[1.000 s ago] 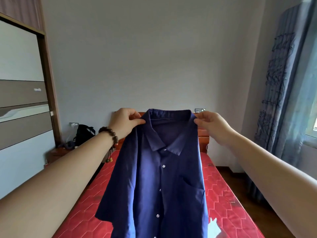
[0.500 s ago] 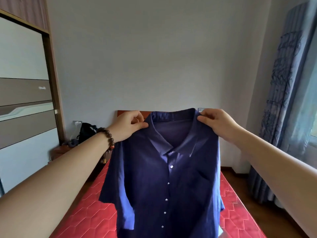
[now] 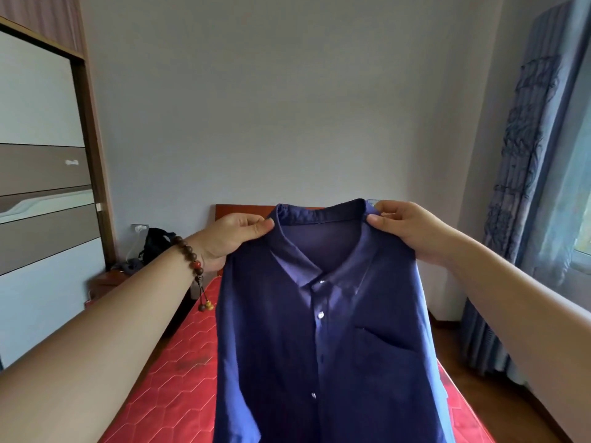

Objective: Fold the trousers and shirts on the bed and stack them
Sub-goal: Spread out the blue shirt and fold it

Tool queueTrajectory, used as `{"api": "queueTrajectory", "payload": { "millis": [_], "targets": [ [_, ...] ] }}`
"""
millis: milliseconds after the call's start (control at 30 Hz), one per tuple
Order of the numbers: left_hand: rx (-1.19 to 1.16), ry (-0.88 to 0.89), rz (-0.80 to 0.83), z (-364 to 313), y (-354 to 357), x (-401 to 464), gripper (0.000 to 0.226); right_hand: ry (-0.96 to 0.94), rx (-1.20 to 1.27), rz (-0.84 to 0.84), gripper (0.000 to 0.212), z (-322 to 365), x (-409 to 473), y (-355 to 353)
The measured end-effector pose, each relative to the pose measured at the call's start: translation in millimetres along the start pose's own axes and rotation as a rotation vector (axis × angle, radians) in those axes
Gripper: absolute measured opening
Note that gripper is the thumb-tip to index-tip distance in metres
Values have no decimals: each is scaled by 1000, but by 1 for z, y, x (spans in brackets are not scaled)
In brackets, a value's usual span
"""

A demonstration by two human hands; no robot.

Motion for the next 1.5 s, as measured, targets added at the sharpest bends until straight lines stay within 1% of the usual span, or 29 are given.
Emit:
{"api": "queueTrajectory", "payload": {
  "millis": [67, 133, 200, 233, 300, 400, 467, 533, 567, 600, 633, 667, 733, 767, 800, 833, 900, 933, 967, 1000, 1033, 1067, 1100, 1133, 1167, 1200, 1267, 1400, 1500],
  "targets": [
    [29, -36, -6, 5, 6, 3, 17, -1, -128, -103, 21, -4, 4, 0],
    [171, -28, -152, 8, 7, 11, 17, 21, -329, -251, 24, -10, 11, -1],
    [363, 29, -336, 7, 11, 19, 24, 36, -525, -401, 29, -13, 15, 4],
    [418, 66, -411, 7, 16, 21, 27, 23, -548, -464, 26, -13, 16, 9],
    [430, 126, -473, 8, 29, 25, 29, -13, -459, -518, 18, -13, 15, 24],
    [472, 144, -455, 13, 48, 31, 33, -18, -346, -477, 18, -15, 20, 47],
    [434, 144, -414, 17, 59, 35, 28, -5, -268, -418, 16, -15, 22, 63],
    [332, 136, -372, 20, 66, 37, 25, 7, -76, -335, 7, -18, 24, 76],
    [239, 135, -336, 23, 69, 37, 25, 20, 73, -278, 5, -19, 24, 83],
    [162, 133, -293, 25, 72, 38, 28, 34, 211, -225, 9, -19, 24, 88],
    [168, 132, -255, 26, 74, 37, 34, 49, 310, -192, 15, -18, 23, 90],
    [271, 125, -230, 27, 74, 35, 40, 60, 372, -176, 20, -18, 22, 90],
    [474, 108, -198, 28, 70, 33, 41, 84, 445, -140, 22, -17, 18, 88],
    [512, 111, -184, 28, 67, 34, 38, 95, 448, -109, 22, -17, 17, 88],
    [519, 120, -175, 28, 64, 33, 34, 86, 388, -91, 21, -15, 17, 85],
    [523, 129, -172, 27, 61, 33, 28, 56, 242, -110, 19, -13, 17, 78],
    [537, 150, -168, 23, 55, 30, 21, -42, -166, -212, 12, -2, 19, 57],
    [536, 159, -143, 21, 54, 29, 20, -74, -338, -243, 20, 4, 18, 49],
    [533, 161, -105, 20, 54, 28, 17, -114, -467, -223, 36, 10, 19, 45],
    [533, 163, -60, 18, 56, 27, 13, -161, -565, -156, 53, 14, 20, 45],
    [533, 164, -22, 17, 58, 27, 11, -182, -650, -61, 65, 15, 22, 48],
    [526, 169, 5, 15, 60, 27, 11, -176, -716, 36, 68, 16, 25, 54],
    [516, 176, 18, 13, 62, 27, 13, -145, -755, 114, 60, 16, 28, 59],
    [509, 184, 14, 12, 62, 27, 15, -102, -795, 160, 45, 15, 31, 61],
    [515, 192, -14, 11, 61, 27, 20, -74, -832, 168, 31, 15, 34, 62],
    [540, 202, -63, 10, 58, 26, 24, -65, -846, 147, 24, 17, 36, 61],
    [634, 247, -189, 9, 52, 19, 27, -71, -814, 82, 19, 20, 37, 57],
    [833, 425, -381, 10, 56, -3, 21, -34, -725, -9, 14, 20, 36, 55],
    [884, 421, -447, 23, 63, -14, 17, -6, -709, -38, 9, 20, 38, 56]
  ]
}}
Point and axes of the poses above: each hand's wrist, its own x-axis towards the middle knuckle, its own y-axis out of the palm, z = x × y, the point moved 6 cm from there along x, towards the middle knuckle, and after that the axes turned 8 degrees about z, right-handed, at the moved point
